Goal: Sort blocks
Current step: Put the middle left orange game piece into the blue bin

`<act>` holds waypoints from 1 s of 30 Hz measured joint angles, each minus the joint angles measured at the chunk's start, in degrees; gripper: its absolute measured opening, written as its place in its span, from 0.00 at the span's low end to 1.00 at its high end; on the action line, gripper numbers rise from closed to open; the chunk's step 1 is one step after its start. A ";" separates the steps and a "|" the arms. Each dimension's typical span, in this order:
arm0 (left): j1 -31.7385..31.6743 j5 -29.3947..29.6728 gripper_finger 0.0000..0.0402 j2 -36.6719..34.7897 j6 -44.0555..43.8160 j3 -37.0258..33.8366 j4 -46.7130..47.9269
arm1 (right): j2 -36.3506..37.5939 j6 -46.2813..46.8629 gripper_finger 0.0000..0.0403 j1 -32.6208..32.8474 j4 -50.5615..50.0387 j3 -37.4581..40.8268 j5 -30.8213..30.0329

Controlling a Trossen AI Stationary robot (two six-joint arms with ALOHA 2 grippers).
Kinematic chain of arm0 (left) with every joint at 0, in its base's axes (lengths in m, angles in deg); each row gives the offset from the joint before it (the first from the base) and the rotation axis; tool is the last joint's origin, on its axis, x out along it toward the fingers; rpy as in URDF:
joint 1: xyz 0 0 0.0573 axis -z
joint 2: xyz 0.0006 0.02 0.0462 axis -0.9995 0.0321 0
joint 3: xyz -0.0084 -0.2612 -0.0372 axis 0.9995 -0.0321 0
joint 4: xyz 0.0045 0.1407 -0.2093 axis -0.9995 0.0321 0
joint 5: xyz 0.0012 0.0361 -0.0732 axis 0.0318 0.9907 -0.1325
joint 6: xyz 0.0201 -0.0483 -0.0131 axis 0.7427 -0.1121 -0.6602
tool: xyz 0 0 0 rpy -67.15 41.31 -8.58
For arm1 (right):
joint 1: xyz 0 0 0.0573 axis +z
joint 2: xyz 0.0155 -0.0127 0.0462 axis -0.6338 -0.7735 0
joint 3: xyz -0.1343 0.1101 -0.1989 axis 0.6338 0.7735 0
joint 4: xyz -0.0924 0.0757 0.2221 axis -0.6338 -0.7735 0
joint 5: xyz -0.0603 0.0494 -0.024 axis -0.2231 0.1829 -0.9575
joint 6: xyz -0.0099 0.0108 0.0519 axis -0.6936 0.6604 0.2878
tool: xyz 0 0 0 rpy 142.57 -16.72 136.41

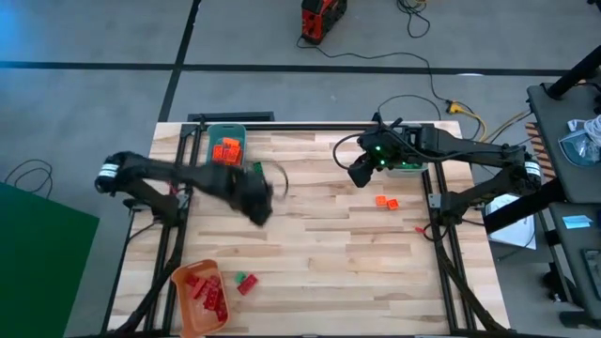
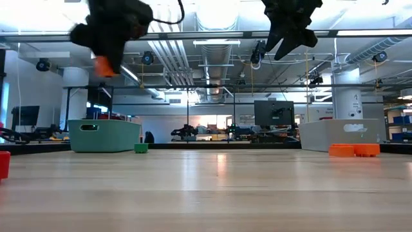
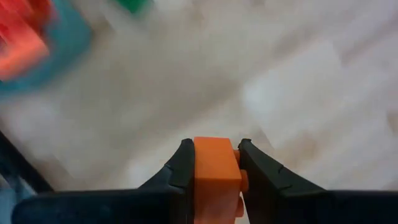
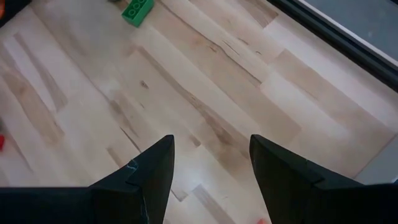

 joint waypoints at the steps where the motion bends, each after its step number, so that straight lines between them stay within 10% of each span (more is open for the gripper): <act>1: -3.10 0.35 0.17 -1.43 2.99 -0.51 -0.76 | 0.00 0.32 0.50 0.00 0.00 0.00 0.01; 14: -45.04 -5.54 0.17 -12.44 30.59 -10.21 -4.45 | 0.00 2.58 0.50 0.02 0.03 0.00 0.04; 30: -48.91 -2.94 0.19 -8.53 31.14 -11.02 -7.90 | 0.00 4.03 0.50 0.02 0.05 0.00 0.04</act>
